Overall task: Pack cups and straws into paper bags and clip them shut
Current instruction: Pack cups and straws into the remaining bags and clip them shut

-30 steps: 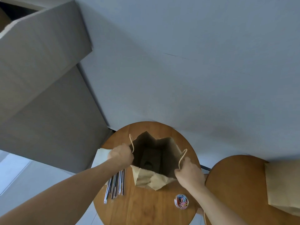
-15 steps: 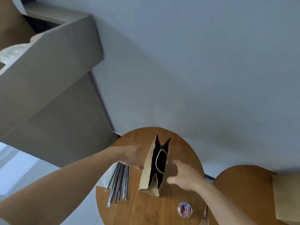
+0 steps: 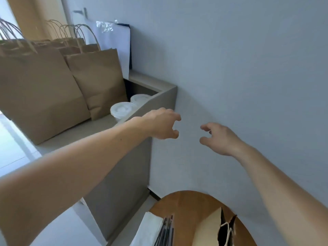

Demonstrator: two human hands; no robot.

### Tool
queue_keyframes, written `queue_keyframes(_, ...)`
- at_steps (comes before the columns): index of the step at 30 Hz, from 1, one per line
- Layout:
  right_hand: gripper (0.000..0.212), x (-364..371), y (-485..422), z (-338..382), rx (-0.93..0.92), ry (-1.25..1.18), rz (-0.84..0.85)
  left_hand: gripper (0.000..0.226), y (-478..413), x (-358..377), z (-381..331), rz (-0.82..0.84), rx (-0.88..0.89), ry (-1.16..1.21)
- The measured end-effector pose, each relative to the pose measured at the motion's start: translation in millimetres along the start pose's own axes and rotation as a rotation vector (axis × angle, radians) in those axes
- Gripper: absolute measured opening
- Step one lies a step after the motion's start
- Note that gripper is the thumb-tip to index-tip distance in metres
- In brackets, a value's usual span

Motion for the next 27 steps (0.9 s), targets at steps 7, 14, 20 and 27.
queue_keyframes(7,0.053,-3,-46,159,-0.21,-0.011,-0.058,0.057,72,-57,127,-0.141,-0.152,-0.021)
queue_keyframes(14,0.078,37,-80,258,-0.344,0.082,0.109,0.059,122,-44,205,-0.127,-0.251,0.004)
queue_keyframes(20,0.113,57,-102,278,-0.282,0.377,0.297,0.057,135,-37,229,-0.107,-0.268,0.043)
queue_keyframes(27,0.114,68,-115,278,-0.287,0.48,0.277,0.058,139,-36,236,-0.118,-0.27,0.062)
Point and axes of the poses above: each hand's wrist, its own y-axis away from the middle knuckle, its own x-axis out of the palm, z = x × y, the point moved 3 cm from there along -y, towards the middle knuckle, and after that the axes turned 11 degrees about x, right-handed, at the moved point
